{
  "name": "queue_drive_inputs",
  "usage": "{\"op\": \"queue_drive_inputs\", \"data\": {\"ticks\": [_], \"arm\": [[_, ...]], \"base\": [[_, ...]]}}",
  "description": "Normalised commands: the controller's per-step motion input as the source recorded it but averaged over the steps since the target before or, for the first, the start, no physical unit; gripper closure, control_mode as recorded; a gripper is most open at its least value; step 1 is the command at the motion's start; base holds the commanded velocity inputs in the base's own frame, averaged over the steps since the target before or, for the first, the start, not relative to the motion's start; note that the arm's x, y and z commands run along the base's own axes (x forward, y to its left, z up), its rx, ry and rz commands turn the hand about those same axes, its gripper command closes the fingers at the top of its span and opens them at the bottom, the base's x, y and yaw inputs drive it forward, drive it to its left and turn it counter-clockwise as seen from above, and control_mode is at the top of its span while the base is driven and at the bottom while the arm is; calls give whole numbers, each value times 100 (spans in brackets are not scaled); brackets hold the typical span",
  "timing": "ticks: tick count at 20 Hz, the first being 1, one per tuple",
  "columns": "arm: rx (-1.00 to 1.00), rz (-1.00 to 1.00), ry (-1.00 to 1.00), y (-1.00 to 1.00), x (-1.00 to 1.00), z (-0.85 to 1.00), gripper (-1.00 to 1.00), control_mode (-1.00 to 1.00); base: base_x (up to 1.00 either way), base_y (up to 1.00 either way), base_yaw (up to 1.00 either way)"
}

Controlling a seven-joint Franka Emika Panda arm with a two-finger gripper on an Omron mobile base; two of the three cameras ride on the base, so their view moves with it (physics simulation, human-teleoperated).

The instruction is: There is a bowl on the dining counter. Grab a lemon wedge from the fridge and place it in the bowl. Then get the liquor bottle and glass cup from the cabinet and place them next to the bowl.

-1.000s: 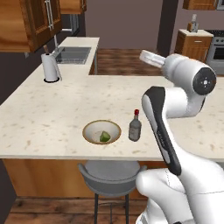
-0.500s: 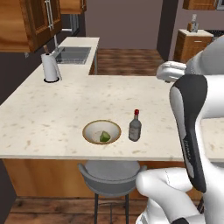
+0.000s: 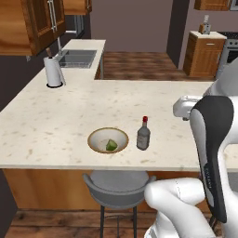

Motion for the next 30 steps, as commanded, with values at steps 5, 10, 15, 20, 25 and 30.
{"op": "queue_drive_inputs", "data": {"ticks": [5,10,15,20,25,30], "arm": [[-4,3,-14,0,18,-22,-100,-100],[-4,0,-3,0,22,-13,-100,-100],[0,0,0,-1,0,-1,-100,100],[0,0,0,0,0,0,-100,100],[0,0,0,0,0,0,-100,100],[0,0,0,0,0,0,-100,100]], "base": [[0,0,0],[0,0,0],[-55,-13,-2],[-100,-57,-17],[-96,-98,-20],[-49,-100,-12]]}}
